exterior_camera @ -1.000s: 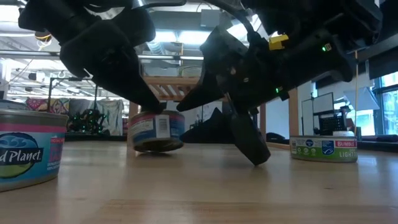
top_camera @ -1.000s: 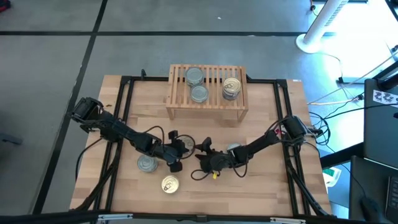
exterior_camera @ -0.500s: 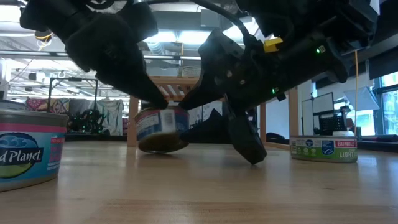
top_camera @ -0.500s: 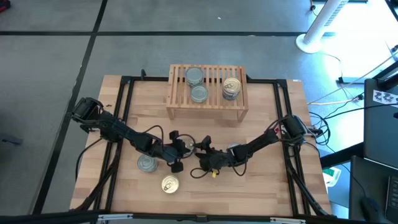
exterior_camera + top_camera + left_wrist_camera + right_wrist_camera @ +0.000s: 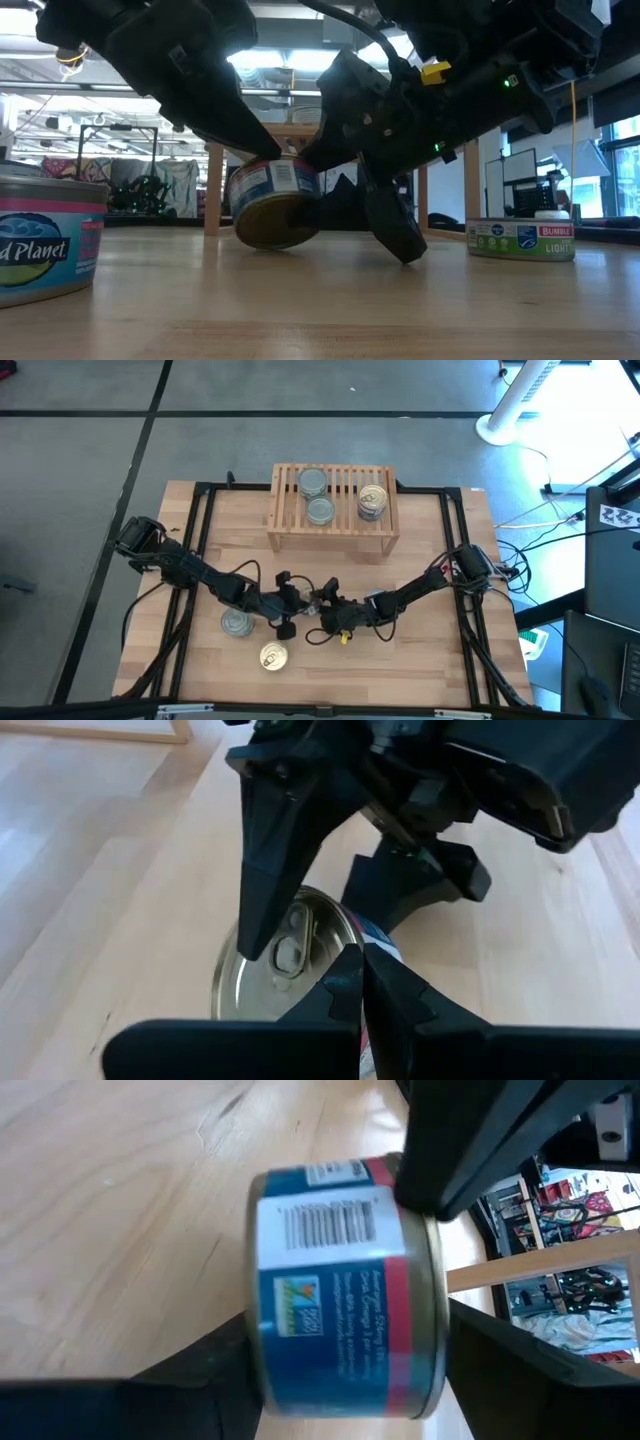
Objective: Stack canned seafood by type on shelf
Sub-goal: Put the blue pink tuna can on the shelf aligned with the other blue pink tuna can
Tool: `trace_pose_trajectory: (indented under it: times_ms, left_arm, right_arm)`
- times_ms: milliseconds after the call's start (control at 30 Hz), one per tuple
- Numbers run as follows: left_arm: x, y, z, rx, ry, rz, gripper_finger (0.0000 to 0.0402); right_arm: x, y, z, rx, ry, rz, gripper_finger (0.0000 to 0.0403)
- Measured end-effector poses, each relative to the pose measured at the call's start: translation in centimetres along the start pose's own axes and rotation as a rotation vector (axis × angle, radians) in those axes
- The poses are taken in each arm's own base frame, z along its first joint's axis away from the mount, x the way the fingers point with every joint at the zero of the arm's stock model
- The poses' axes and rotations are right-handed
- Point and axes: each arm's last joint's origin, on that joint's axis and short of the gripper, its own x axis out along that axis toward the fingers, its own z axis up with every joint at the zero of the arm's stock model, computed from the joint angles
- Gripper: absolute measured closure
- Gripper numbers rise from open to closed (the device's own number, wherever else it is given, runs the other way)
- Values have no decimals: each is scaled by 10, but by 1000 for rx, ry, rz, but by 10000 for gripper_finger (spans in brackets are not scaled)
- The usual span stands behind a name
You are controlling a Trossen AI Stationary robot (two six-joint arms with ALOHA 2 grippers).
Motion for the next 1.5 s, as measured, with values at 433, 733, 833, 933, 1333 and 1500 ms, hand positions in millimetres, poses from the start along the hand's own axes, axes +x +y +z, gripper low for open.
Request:
trace_pose_trajectory:
  times_ms: [433,733,833,933,1333,1500]
  left_arm:
    - [0,0,0,-7,-3,6,398]
    - [-6,0,4,-57,-9,-16,306]
    - [-14,0,10,-47,-36,-31,283]
    - [-25,0,15,-23,-54,-45,272]
    - [-75,0,37,-43,-156,-126,270]
    - [-89,0,37,-31,-156,-147,270]
  right_arm:
    - [-1,1,1,-4,-2,3,211]
    - [-3,-2,1,1,6,-5,209]
    - [-7,-4,5,5,0,-14,210]
    - [-11,-5,8,-1,-3,-6,210]
    - [-50,-20,29,-9,20,-51,209]
    - [-74,-31,35,13,59,-80,202]
